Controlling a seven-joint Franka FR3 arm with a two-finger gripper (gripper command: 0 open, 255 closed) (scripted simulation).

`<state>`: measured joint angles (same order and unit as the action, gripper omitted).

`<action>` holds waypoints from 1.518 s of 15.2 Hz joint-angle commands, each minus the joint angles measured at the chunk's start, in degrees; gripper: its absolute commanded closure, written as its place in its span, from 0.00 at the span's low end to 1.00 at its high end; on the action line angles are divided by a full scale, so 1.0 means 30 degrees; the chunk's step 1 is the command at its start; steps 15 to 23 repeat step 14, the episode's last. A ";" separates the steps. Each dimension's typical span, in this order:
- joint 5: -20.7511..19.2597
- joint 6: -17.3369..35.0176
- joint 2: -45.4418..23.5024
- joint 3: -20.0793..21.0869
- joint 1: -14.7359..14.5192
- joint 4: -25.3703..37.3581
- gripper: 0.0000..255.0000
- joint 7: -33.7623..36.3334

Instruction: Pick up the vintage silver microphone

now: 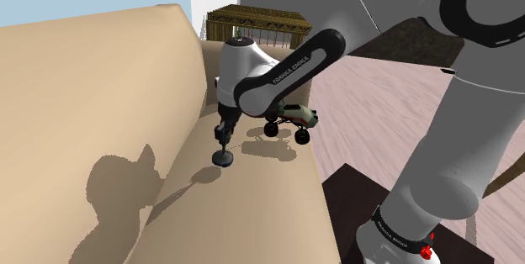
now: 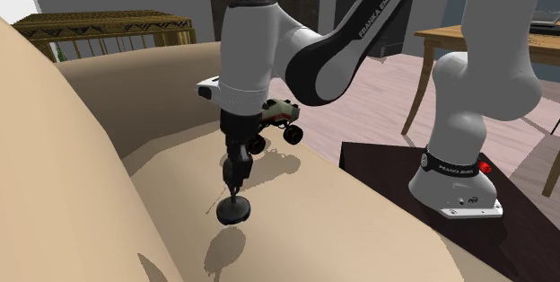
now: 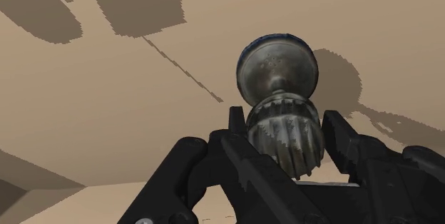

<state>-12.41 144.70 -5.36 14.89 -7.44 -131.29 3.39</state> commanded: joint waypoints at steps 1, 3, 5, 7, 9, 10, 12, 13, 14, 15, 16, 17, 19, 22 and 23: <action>0.0271 -0.0456 0.0340 0.0045 0.0025 0.0146 1.00 -0.0236; 0.0533 -0.0932 0.0693 0.0084 0.0038 0.0298 1.00 -0.0458; 0.0776 -0.1412 0.1031 0.0111 0.0045 0.0468 1.00 -0.0666; 0.1000 -0.1897 0.1354 0.0130 0.0047 0.0655 1.00 -0.0860; 0.1205 -0.2384 0.1660 0.0142 0.0047 0.0860 1.00 -0.1040; 0.1301 -0.2629 0.1807 0.0145 0.0046 0.0969 1.00 -0.1126; 0.1480 -0.3121 0.2089 0.0148 0.0041 0.1200 1.00 -0.1288; 0.1495 -0.3158 0.2112 0.0147 0.0040 0.1215 1.00 -0.1301; 0.1494 -0.3158 0.2111 0.0147 0.0040 0.1217 1.00 -0.1300; 0.1494 -0.3158 0.2111 0.0147 0.0040 0.1217 1.00 -0.1300; 0.1494 -0.3158 0.2111 0.0147 0.0040 0.1217 1.00 -0.1300; 0.1494 -0.3158 0.2111 0.0147 0.0040 0.1217 1.00 -0.1300; 0.1494 -0.3158 0.2111 0.0147 0.0040 0.1217 1.00 -0.1300; 0.1494 -0.3158 0.2111 0.0147 0.0040 0.1217 1.00 -0.1300; 0.1494 -0.3158 0.2111 0.0147 0.0040 0.1217 1.00 -0.1300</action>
